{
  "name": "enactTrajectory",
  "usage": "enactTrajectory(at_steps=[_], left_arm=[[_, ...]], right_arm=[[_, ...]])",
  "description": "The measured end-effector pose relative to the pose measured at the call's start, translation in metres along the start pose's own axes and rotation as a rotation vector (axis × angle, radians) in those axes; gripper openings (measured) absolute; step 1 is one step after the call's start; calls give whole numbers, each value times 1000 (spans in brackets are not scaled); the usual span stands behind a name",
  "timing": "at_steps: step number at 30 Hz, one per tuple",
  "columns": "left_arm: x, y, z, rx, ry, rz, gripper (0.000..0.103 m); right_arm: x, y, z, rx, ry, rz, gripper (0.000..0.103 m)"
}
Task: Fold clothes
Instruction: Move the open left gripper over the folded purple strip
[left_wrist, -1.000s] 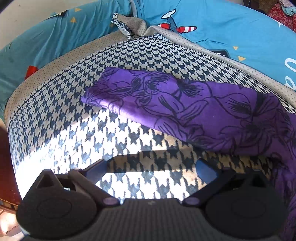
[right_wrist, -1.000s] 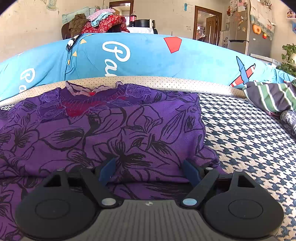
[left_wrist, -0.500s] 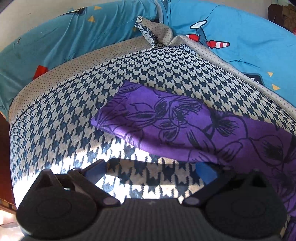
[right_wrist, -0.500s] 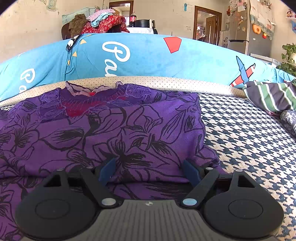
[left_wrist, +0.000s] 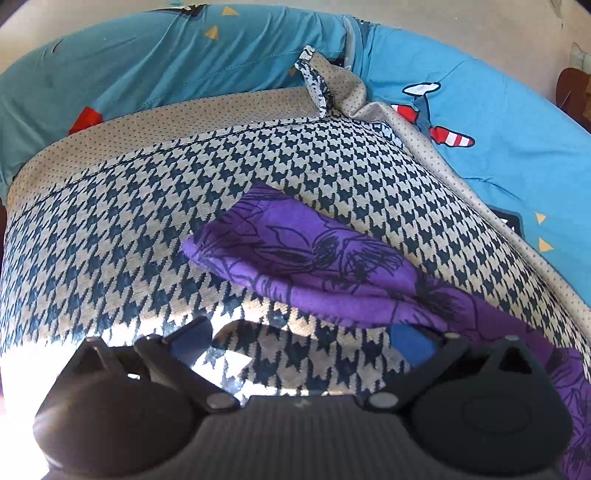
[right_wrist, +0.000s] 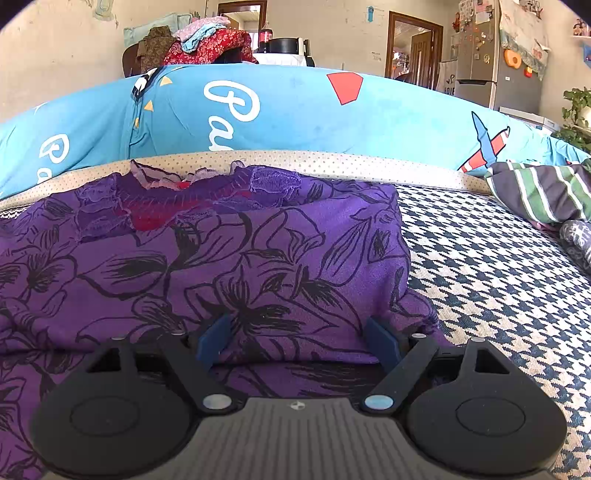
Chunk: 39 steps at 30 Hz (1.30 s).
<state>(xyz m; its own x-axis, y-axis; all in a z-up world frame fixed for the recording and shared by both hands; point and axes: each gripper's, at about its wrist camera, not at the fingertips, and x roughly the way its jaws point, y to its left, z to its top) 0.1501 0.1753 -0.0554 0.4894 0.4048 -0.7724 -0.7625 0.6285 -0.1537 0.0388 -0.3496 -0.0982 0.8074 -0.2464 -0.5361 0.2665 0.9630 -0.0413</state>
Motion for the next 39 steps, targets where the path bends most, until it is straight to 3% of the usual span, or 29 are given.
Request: enactTrajectory(at_steps=[4,9,28,39], left_arm=[[-6,-1,-5,-5,25,-51,103],[7,-1,-4,-24,63,-51,103],[12,-11,2,-22,67,33,103],[4,-13,0,-66,72,-75,103]], right_arm=[[0,0,0,-1,0,-1,81],[0,0,0,-2,0,-3,81],[0,1,1,-6,0,-8,81],[0,3,2,-17,5,-20,82]])
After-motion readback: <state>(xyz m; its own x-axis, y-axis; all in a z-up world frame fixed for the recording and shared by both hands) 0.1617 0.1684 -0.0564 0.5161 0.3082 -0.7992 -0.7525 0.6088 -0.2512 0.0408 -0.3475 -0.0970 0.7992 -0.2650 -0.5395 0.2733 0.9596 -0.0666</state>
